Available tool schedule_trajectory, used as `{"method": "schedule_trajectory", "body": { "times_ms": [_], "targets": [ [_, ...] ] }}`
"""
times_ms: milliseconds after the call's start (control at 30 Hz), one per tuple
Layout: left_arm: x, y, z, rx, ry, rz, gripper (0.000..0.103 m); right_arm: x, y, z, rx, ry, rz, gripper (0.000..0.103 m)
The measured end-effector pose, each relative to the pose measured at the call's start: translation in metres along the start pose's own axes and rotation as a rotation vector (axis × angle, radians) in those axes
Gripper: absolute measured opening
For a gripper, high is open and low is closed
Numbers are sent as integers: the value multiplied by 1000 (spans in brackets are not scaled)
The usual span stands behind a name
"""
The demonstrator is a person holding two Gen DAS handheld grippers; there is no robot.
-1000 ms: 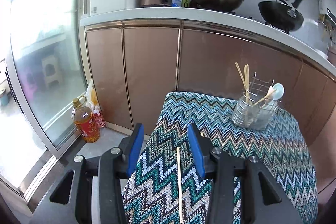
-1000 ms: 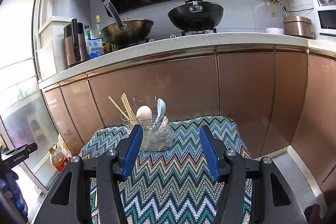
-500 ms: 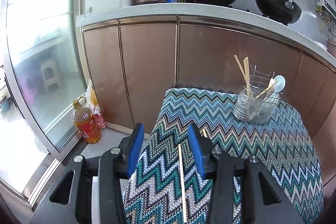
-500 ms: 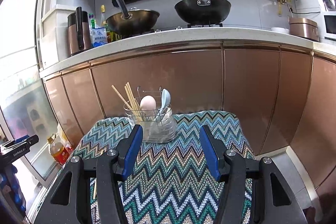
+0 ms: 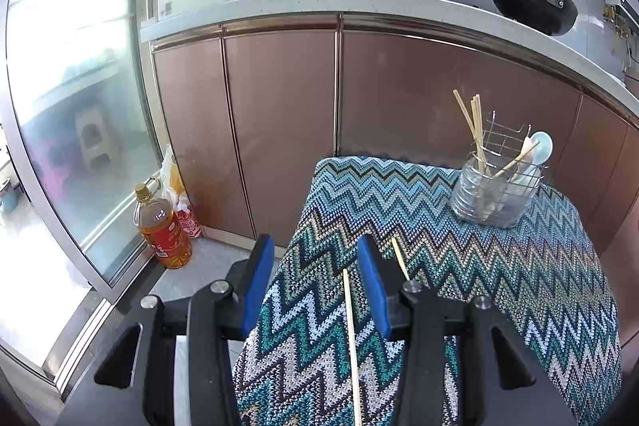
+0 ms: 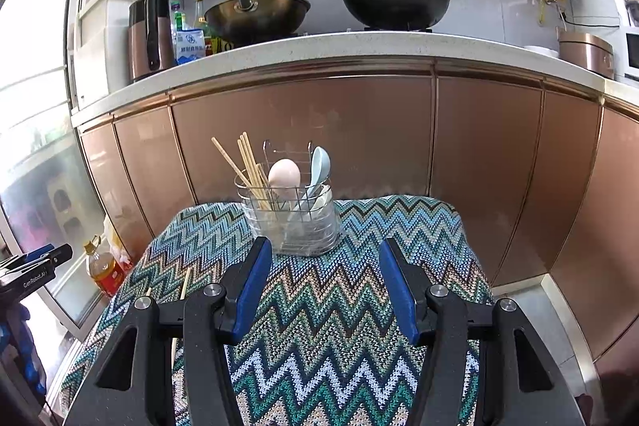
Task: Organize utensils
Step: 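Withdraw both tools from the holder and move back over the table, then grasp a chopstick with the left tool while the right tool grasps another chopstick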
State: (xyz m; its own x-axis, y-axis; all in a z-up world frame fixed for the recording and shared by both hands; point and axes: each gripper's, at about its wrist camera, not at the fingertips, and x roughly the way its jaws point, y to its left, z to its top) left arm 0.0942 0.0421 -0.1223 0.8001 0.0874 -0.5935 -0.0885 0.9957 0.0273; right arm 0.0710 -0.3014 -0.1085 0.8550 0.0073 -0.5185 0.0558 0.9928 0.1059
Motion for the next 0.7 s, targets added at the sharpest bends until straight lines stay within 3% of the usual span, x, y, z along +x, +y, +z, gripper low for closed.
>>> {"method": "schedule_trajectory", "body": {
  "times_ms": [700],
  "targets": [
    [50,16,-9,-13,127,-7,41,42,11,-14,-36,110,35,54]
  ]
}}
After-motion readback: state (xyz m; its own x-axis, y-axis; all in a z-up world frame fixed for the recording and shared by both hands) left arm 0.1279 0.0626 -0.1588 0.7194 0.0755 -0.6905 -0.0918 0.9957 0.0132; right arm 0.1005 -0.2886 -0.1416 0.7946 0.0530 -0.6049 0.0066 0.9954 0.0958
